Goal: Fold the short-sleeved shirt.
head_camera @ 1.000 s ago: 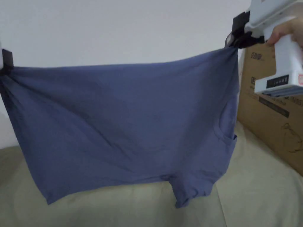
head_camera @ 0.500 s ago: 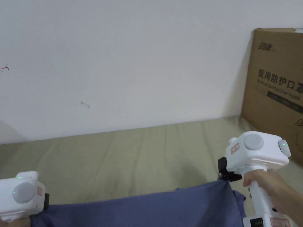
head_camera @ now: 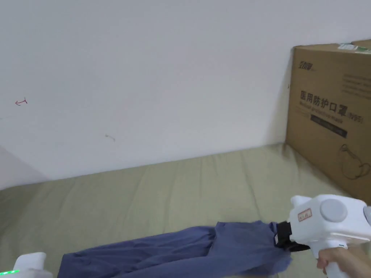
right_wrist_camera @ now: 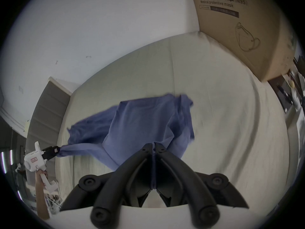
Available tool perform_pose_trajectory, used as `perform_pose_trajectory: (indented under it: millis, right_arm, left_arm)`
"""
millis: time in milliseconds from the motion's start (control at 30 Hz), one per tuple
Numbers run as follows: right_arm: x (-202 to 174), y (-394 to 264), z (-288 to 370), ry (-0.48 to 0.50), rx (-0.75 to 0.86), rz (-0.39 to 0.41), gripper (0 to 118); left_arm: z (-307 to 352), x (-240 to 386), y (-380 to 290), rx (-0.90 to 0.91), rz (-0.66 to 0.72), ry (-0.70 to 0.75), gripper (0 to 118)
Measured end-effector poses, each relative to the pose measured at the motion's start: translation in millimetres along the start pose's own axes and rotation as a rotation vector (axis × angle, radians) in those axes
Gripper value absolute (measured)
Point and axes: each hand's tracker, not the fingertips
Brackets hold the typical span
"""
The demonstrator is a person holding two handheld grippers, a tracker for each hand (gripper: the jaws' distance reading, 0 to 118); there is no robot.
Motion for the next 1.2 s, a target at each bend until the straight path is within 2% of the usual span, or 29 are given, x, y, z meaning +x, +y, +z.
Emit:
perform_pose_trajectory:
  millis: [67, 100, 167, 333, 400, 433, 600, 733, 867, 900, 967, 1000, 1033, 1100, 1200]
  right_arm:
    - [3, -40, 23, -0.025, -0.025, 0.029, 2]
    - [6, -59, 36, -0.024, -0.017, 0.016, 2]
    - [18, -105, 64, -0.014, -0.015, -0.059, 2]
    - [33, -214, 111, -0.017, -0.033, -0.022, 2]
    - [42, -247, 119, -0.037, -0.027, -0.061, 2]
    - [48, -265, 125, -0.011, -0.039, -0.098, 2]
    - [63, -323, 143, -0.006, -0.044, -0.113, 2]
    - [71, -342, 152, 0.016, -0.035, -0.151, 2]
    - [66, -347, 153, 0.010, -0.029, -0.119, 3]
    - [66, -346, 152, 0.007, -0.021, -0.114, 7]
    - [61, -342, 152, -0.036, -0.016, -0.123, 50]
    - [60, -341, 155, -0.057, 0.001, -0.130, 77]
    - [62, -339, 156, -0.046, 0.027, -0.122, 98]
    - [58, -338, 166, -0.046, 0.072, -0.114, 97]
    - [49, -338, 189, -0.027, 0.128, -0.058, 97]
  left_arm:
    - [27, -8, -39, -0.006, 0.008, -0.002, 2]
    - [39, -13, -57, -0.014, 0.019, -0.005, 2]
    - [69, -26, -97, -0.034, 0.068, -0.028, 2]
    - [125, -43, -193, -0.008, 0.090, -0.051, 2]
    - [137, -47, -225, -0.021, 0.090, -0.052, 2]
    - [143, -49, -241, -0.020, 0.097, -0.056, 2]
    - [166, -56, -302, -0.037, 0.097, -0.073, 2]
    - [176, -56, -331, -0.033, 0.113, -0.078, 2]
    - [175, -52, -340, -0.023, 0.087, -0.073, 6]
    - [174, -48, -339, -0.022, 0.087, -0.071, 15]
    - [178, -44, -336, -0.034, 0.097, -0.069, 77]
    - [182, -48, -337, -0.039, 0.105, -0.081, 101]
    - [188, -47, -337, -0.007, 0.109, -0.127, 113]
    - [203, -44, -333, 0.033, 0.101, -0.124, 114]
    - [224, -43, -333, 0.063, 0.085, -0.119, 114]
